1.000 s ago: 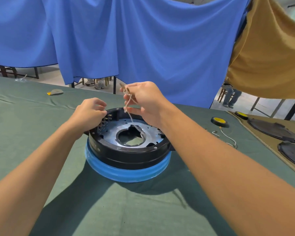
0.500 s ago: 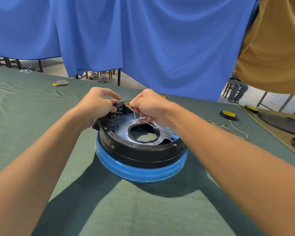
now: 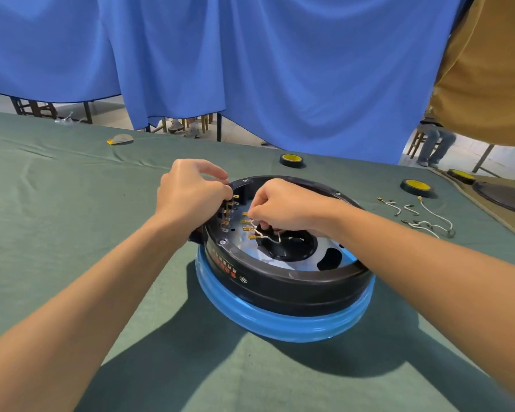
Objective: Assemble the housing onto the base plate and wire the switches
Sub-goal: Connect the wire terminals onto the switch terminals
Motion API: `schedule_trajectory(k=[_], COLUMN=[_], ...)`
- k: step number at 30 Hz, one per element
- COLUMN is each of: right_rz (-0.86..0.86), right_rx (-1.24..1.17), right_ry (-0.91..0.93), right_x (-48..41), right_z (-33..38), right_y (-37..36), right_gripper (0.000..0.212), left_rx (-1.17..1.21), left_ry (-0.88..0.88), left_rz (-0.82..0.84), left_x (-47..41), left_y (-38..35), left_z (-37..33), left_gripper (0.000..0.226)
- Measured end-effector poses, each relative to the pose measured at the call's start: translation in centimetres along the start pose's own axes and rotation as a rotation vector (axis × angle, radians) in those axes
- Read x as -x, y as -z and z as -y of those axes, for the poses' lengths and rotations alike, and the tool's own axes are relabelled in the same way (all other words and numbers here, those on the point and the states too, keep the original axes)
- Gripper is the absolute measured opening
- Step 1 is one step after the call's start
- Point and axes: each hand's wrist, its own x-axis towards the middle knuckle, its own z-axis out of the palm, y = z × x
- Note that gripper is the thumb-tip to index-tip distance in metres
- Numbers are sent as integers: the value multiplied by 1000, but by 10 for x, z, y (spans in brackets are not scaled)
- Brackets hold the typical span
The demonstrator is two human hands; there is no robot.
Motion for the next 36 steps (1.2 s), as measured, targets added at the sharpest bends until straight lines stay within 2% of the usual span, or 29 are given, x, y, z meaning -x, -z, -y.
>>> schedule_trajectory(k=[6, 9, 12, 15, 19, 22, 24, 26, 36], right_rz=[17, -28, -58, -75, -100, -59, -54, -90, -199], right_rx=[-34, -76, -58, -29, 80, 70, 25, -2, 53], right_ry=[13, -43, -98, -102, -55, -75, -94, -105, -92], right_x=[13, 18, 23, 32, 44, 52, 54, 55, 49], right_z=[2, 3, 1, 2, 3, 0, -4, -6, -10], right_y=[2, -7, -15, -13, -7, -4, -5, -9, -14], right_gripper=[24, 26, 26, 23, 28, 27, 24, 23, 21], left_rx=[208, 321, 338, 346, 386, 451, 497, 536, 634], left_ry=[14, 121, 124, 117, 97, 57, 59, 91, 124], left_rz=[-46, 63, 196, 214, 227, 288, 283, 238, 206], left_x=[22, 29, 32, 33, 44, 54, 58, 58, 59], left_y=[-7, -3, 3, 6, 0, -6, -11, -14, -19], left_z=[8, 11, 10, 10, 9, 8, 10, 12, 13], left_gripper=[19, 16, 31, 19, 18, 21, 16, 20, 17])
